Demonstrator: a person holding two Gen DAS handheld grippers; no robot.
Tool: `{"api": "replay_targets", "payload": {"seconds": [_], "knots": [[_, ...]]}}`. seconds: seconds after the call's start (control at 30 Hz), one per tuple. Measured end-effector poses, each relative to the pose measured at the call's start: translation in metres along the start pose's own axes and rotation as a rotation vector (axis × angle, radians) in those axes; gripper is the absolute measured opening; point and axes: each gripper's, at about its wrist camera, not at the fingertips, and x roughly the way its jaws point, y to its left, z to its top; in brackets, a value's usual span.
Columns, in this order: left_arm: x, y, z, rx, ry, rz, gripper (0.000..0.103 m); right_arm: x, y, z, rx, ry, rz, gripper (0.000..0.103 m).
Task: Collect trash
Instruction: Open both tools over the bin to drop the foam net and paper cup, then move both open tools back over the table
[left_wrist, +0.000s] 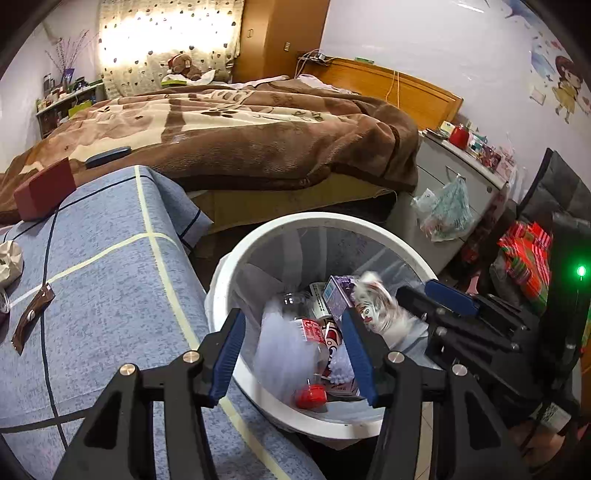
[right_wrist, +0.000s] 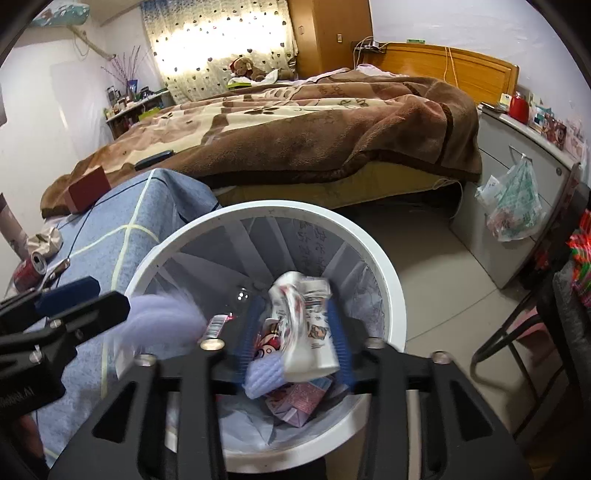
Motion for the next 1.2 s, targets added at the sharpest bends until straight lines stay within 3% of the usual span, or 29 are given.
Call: {"api": "replay_targets", "payload": {"seconds": [0.6,1.2], "knots": [[-0.025,0.024,-0.007,-0.047,-0.044,0.024,0.057,-0.014,0.013,0.001,-0.004,-0.04,0.026,0.049],[-0.07,0.073,-0.023,-0.116,-0.125,0.117,0.058,-0.025,0.061,0.001,-0.058,-0.082,0.09,0.049]]}}
